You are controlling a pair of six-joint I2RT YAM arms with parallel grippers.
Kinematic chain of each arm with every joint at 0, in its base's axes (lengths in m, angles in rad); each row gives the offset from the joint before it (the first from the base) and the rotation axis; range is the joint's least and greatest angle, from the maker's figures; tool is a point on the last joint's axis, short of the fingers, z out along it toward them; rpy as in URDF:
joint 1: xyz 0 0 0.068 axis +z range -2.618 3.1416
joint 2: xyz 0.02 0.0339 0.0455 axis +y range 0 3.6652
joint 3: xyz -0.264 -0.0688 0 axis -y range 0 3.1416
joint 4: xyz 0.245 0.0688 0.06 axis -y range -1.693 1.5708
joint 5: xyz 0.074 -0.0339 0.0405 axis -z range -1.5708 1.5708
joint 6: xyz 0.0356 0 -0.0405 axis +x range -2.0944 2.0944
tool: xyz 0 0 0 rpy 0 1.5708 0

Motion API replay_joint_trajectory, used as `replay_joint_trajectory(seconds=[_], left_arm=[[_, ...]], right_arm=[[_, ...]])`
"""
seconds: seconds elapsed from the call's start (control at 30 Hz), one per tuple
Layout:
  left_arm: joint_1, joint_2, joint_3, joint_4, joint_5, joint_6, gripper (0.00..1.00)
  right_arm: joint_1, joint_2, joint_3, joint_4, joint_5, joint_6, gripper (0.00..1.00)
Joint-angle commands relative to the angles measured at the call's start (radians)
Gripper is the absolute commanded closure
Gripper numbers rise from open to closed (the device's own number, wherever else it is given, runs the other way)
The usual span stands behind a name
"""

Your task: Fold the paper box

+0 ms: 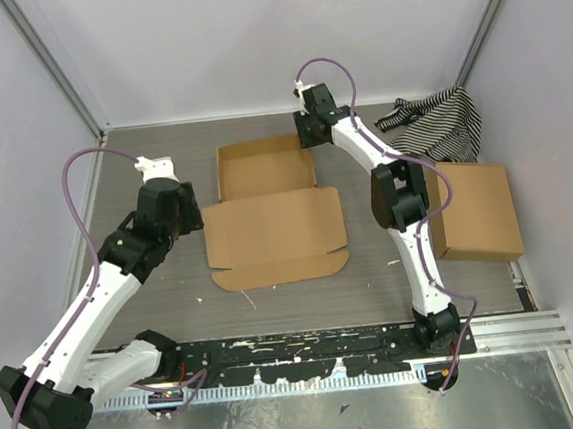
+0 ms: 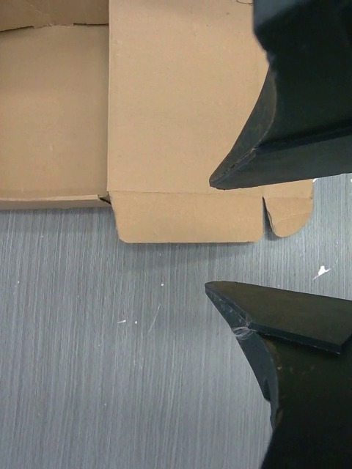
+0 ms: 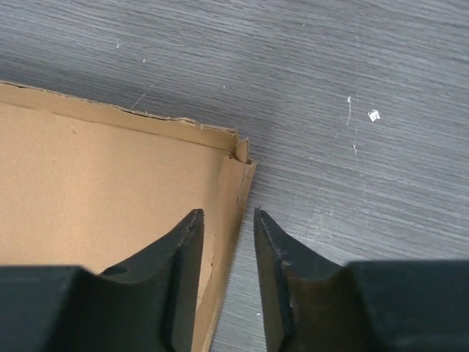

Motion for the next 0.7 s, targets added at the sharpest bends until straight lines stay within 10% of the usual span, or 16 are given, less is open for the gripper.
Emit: replay_joint_trajectory(seconds=[0.0, 0.2, 0.4, 0.67], left_arm=[[0.003, 0.013, -0.012, 0.044, 0.020, -0.007, 0.40], [0.003, 0.044, -0.017, 0.079, 0.047, -0.016, 0.41], [0.003, 0.073, -0.007, 0.103, 0.070, -0.028, 0.41], [0.003, 0.094, -0.015, 0.125, 0.114, -0.068, 0.42]], right_arm=[[0.001, -0.032, 0.015, 0.008, 0.054, 0.044, 0.68], [-0.020, -0.054, -0.047, -0.063, 0.128, 0.189, 0.98], [-0.047, -0.286, -0.407, -0.025, 0.004, 0.377, 0.99], [0.099, -0.746, -0.903, 0.096, -0.140, 0.430, 0.54]])
